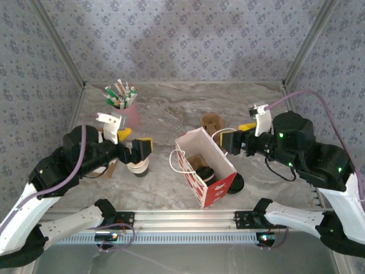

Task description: Pack the takeout coffee

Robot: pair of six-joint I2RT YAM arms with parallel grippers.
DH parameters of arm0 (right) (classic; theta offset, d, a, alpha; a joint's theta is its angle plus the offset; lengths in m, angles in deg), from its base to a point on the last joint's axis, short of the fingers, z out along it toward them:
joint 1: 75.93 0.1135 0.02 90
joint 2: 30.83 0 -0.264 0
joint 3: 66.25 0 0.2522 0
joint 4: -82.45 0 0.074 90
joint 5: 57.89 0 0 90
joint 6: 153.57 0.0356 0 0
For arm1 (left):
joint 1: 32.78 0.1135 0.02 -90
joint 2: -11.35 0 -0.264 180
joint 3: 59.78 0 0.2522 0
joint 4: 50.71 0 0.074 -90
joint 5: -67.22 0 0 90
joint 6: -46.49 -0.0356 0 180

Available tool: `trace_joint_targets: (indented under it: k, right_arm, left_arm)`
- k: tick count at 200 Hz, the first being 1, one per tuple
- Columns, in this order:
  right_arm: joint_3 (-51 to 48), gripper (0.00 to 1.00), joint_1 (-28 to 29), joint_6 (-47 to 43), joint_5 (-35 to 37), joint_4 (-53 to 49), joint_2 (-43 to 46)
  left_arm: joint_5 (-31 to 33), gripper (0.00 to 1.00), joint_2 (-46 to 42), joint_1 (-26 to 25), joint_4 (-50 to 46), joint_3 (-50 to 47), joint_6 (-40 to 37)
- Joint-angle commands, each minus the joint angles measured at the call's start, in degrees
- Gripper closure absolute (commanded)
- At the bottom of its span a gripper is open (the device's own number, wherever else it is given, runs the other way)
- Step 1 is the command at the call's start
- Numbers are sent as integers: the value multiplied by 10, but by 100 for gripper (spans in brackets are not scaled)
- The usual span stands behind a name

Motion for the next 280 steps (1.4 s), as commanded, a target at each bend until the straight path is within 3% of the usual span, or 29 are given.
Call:
trace_joint_targets:
  k: [1,37,76,101,140,171,213,257,280]
  right_arm:
    - [20,19,-46,-17,42,-20,-17]
    - [30,19,-187,-26,-47,-31,-54]
    - [19,19,-344,-25,-145,-35,-85]
    - [-4,20,-429,-17,-192,-20,-102]
    - [-75,25,-505,-8,-231,26,-122]
    - [-131,29,-528,-13,-246,52,-133]
    - [-208,34,-528,-16,-258,82,-137]
    - [-259,40,-528,-13,-266,117,-138]
    - [-283,46,-527,-13,-279,131,-136]
  left_arm:
    - [31,1,7,13,-22,30,12]
    - [-5,1,50,67,-43,57,19]
    - [-146,1,99,220,-50,72,35]
    - [-207,1,129,289,-46,75,42]
    - [-286,1,172,367,-35,51,45]
    - [-317,4,185,402,-16,14,44]
    - [-306,21,192,402,-8,-16,35]
    - [-211,30,187,402,-48,-29,7]
    - [-117,33,195,402,-72,-16,-5]
